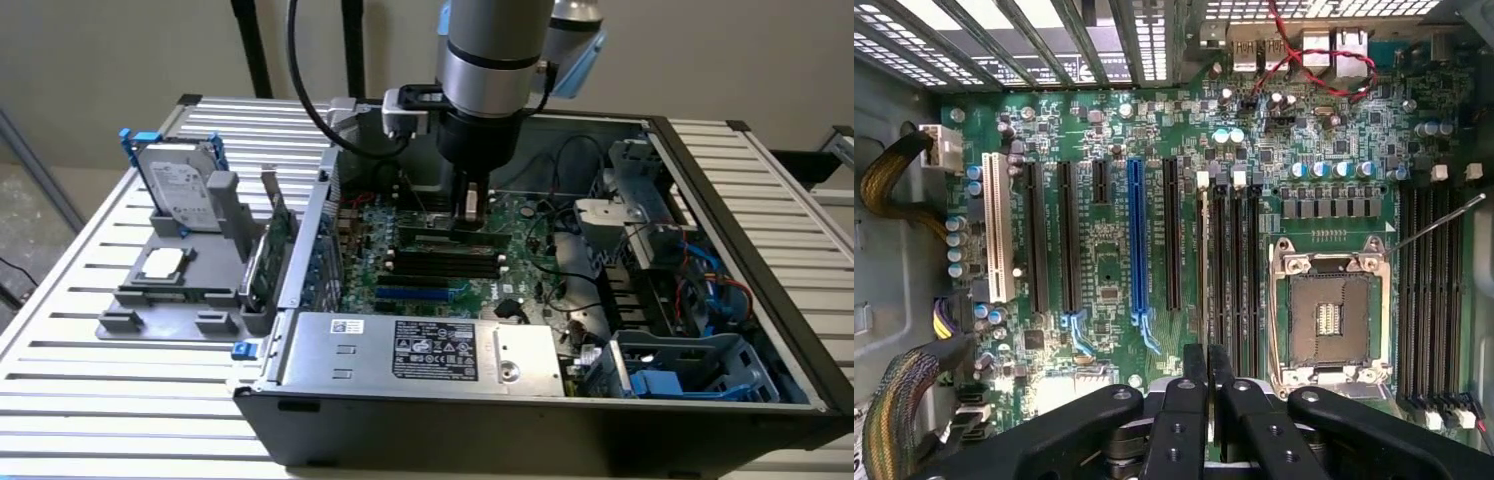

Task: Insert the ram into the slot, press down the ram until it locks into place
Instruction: 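Insert the ram into the slot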

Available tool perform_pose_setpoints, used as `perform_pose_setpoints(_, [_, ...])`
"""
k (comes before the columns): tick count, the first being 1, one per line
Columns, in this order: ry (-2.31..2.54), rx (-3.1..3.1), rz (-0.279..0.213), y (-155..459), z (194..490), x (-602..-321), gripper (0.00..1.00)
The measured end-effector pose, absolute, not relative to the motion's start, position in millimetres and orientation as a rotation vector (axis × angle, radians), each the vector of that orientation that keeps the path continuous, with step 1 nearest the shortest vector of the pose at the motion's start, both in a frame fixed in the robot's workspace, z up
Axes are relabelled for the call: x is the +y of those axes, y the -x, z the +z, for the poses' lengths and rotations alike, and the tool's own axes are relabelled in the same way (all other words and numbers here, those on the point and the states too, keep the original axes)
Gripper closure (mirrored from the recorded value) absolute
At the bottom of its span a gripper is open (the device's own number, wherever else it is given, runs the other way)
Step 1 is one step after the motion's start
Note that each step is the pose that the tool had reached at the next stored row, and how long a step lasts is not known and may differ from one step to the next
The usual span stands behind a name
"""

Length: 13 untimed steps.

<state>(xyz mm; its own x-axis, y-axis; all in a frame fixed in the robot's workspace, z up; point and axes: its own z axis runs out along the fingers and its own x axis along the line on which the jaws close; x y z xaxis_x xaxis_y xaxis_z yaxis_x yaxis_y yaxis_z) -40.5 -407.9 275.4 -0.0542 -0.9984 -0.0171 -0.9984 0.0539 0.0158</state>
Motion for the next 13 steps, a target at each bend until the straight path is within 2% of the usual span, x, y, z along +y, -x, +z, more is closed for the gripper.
perform_pose_setpoints(13, [2.157, 2.275, 0.028, 46, 252, -408, 0.87])
